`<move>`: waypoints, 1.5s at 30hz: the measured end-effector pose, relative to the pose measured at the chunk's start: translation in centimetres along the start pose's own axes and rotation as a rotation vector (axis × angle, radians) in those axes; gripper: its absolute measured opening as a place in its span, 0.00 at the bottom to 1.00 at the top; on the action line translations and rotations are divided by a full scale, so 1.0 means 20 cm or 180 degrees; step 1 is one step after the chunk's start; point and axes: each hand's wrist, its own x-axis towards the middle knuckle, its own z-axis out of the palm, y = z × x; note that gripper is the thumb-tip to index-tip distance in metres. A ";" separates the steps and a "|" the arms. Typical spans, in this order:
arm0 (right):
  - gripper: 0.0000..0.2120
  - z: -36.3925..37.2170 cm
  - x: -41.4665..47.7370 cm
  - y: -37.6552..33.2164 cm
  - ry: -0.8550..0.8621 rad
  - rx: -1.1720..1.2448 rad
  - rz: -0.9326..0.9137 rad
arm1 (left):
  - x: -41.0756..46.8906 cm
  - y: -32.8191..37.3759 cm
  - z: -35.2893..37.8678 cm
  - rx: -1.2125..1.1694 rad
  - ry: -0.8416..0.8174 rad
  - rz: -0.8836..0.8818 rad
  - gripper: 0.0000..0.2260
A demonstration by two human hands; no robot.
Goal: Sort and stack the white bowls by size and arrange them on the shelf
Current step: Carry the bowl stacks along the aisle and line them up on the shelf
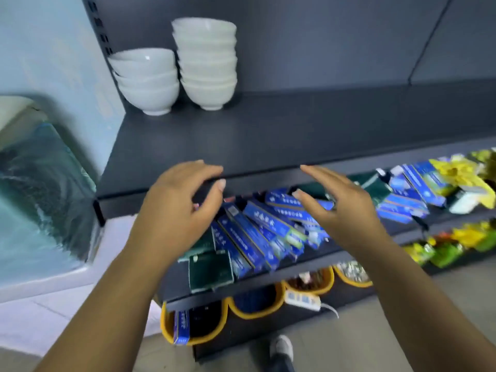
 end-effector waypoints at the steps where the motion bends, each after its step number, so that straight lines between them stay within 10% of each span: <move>1: 0.22 -0.04 -0.12 0.00 0.0005 -0.0250 0.0011 | -0.08 0.02 0.03 -0.0004 -0.0187 0.0083 0.17; 23: 0.21 -1.04 -2.50 0.17 0.0211 -0.1821 0.4259 | -1.07 1.11 1.25 -0.1122 -0.2577 0.1235 0.18; 45: 0.26 -1.70 -2.67 1.20 0.0085 -0.1593 0.5021 | -0.91 2.13 2.32 -0.1227 -0.3105 0.1728 0.20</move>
